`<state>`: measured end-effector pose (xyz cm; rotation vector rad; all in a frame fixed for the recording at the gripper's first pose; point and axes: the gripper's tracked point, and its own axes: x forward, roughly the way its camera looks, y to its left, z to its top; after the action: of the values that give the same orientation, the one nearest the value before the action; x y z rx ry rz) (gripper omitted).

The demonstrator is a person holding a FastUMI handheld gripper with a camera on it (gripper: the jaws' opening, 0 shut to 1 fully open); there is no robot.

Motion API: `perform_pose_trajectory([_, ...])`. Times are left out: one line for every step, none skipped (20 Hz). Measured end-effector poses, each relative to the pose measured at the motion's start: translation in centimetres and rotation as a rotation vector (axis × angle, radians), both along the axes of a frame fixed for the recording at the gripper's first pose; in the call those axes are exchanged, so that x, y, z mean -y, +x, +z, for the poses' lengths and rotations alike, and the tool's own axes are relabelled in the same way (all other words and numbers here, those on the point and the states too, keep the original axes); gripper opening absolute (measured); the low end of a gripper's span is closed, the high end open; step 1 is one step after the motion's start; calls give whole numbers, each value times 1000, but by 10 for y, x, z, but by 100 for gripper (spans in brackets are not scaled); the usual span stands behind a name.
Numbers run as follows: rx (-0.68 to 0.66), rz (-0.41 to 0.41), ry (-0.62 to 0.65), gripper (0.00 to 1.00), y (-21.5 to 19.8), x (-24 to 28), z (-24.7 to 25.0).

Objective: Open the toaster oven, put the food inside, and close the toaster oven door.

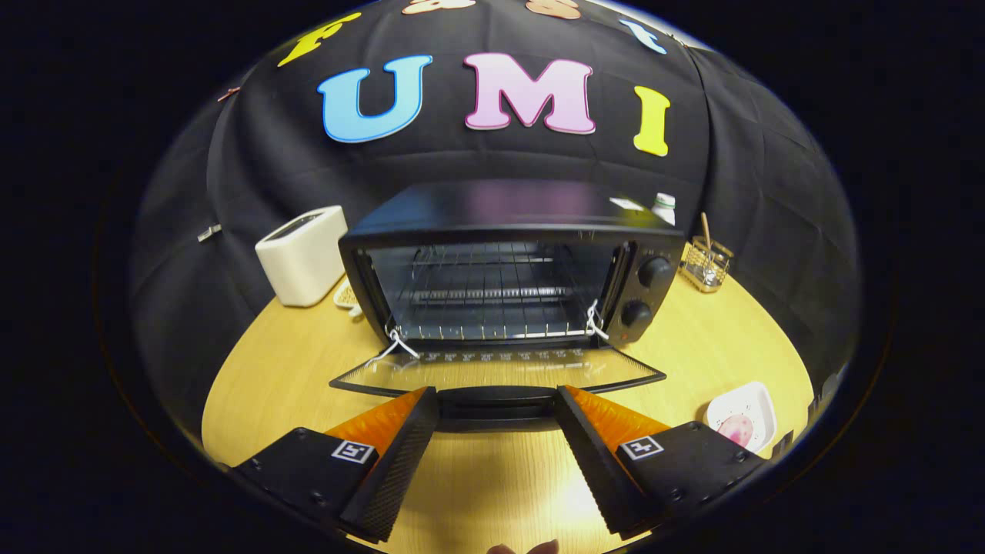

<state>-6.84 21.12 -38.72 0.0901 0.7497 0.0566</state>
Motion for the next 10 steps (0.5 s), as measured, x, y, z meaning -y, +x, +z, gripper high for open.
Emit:
perform_pose_trajectory([-42, 12, -10, 99, -8, 1, -13])
perform_pose_trajectory([-70, 23, -27, 100, -15, 5, -22])
perform_pose_trajectory([-84, 33, -38, 100, -18, 10, -28])
perform_pose_trajectory([-97, 43, -41, 100, -22, 12, -34])
perform_pose_trajectory([-107, 49, -38, 100, -26, 14, -37])
perform_pose_trajectory([-110, 51, -30, 100, -28, 15, -38])
perform_pose_trajectory([-112, 53, -23, 100, -28, 16, -38])
perform_pose_trajectory([-114, 57, -13, 100, -30, 17, -37])
perform_pose_trajectory([-114, 62, -2, 100, -29, 18, -35])
perform_pose_trajectory([-112, 64, 11, 100, -28, 19, -31])
